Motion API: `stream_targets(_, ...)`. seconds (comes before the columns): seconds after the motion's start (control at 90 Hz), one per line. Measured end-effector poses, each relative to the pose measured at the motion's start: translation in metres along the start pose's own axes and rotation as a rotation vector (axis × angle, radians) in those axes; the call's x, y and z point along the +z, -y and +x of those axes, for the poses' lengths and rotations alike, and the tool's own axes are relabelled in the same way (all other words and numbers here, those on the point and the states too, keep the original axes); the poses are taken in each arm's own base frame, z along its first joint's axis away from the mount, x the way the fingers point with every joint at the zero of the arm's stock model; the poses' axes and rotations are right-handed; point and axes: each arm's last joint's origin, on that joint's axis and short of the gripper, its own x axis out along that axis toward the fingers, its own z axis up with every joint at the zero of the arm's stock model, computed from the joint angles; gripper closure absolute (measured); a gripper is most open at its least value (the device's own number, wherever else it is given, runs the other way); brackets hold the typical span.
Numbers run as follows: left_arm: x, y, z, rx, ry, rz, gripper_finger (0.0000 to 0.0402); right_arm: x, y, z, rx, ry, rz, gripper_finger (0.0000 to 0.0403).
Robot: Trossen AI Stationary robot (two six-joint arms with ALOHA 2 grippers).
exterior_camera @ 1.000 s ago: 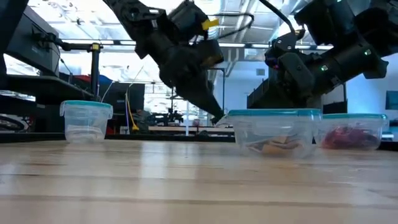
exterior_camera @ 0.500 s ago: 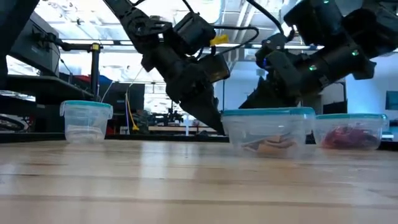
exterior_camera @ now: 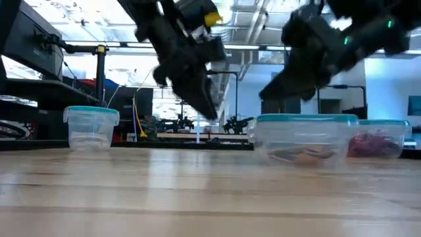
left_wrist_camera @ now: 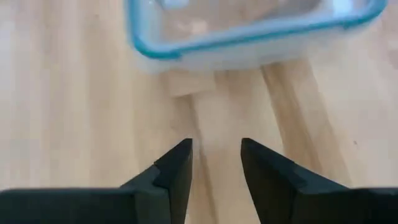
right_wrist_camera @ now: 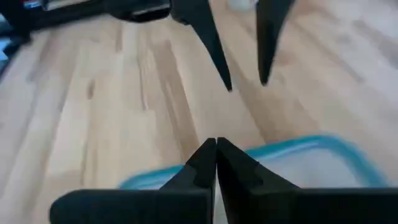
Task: Sort candy
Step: Close the rectangular transparent bin
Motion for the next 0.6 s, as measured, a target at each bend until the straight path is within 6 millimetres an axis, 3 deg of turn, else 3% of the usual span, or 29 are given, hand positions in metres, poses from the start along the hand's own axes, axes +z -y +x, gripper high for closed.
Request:
stream_targets(0.211,0.011,0.003,-0.052,0.026,0.043,0.001,0.0279,0.016,-0.005,-0.013,-0.04,-0.148,-0.039,0.0403)
stream_targets(0.344,0.014,0.005,-0.076,0.025,0.072,-0.024,0.0279,0.0,-0.006,0.003,-0.038,-0.257,-0.047,0.0403)
stream_targets(0.456,0.014,0.006,-0.089,0.024,0.082,-0.032,0.0279,-0.006,0.004,0.019,-0.119,-0.273,-0.035,0.0403)
stream_targets(0.6,0.009,0.009,-0.091,0.008,0.036,-0.065,0.0279,-0.004,0.031,0.028,-0.219,-0.306,-0.039,0.0403)
